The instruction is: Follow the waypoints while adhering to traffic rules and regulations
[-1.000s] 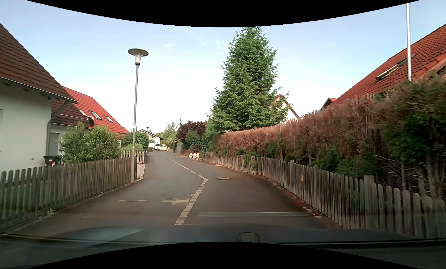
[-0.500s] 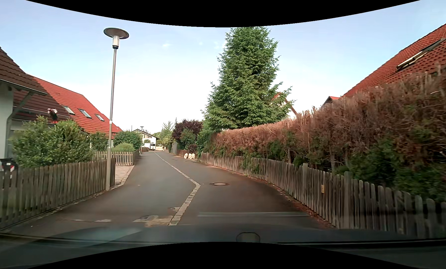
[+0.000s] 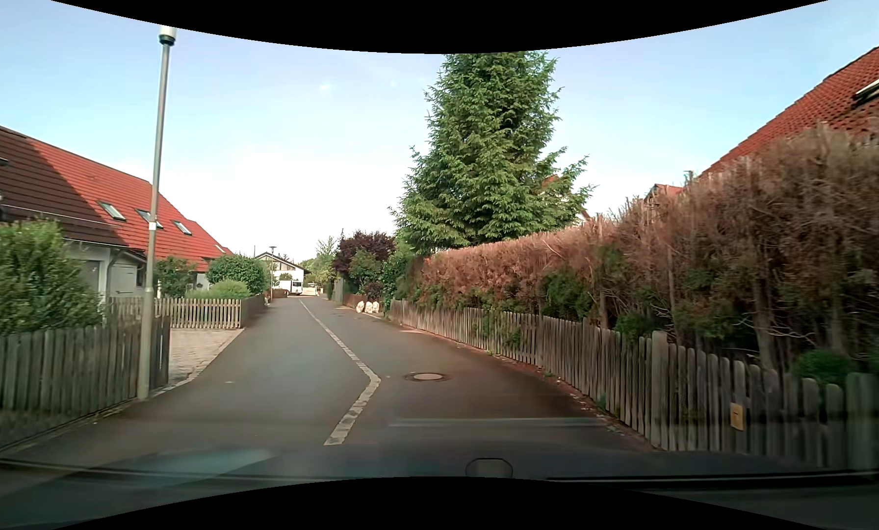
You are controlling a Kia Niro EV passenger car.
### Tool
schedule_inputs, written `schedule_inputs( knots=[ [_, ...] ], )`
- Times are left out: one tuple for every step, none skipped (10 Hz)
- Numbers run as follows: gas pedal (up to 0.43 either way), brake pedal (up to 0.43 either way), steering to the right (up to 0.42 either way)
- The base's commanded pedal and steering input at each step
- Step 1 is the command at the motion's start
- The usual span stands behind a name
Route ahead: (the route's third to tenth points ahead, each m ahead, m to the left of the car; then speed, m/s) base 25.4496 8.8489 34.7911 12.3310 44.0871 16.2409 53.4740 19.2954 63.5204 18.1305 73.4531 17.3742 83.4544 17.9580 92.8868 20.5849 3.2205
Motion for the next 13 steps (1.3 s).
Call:
schedule_inputs(
  knots=[
    [0.059,0.0,0.002],
    [0.059,0.0,0.001],
    [0.059,0.0,-0.002],
    [0.059,0.0,-0.008],
    [0.059,0.0,-0.014],
    [0.059,0.0,-0.016],
    [0.059,0.0,-0.017],
    [0.059,0.0,-0.024],
    [0.059,0.0,-0.034],
    [0.059,0.0,-0.043],
    [0.059,0.0,-0.056],
    [0.059,0.0,-0.066],
    [0.059,0.0,-0.074]
  ],
)
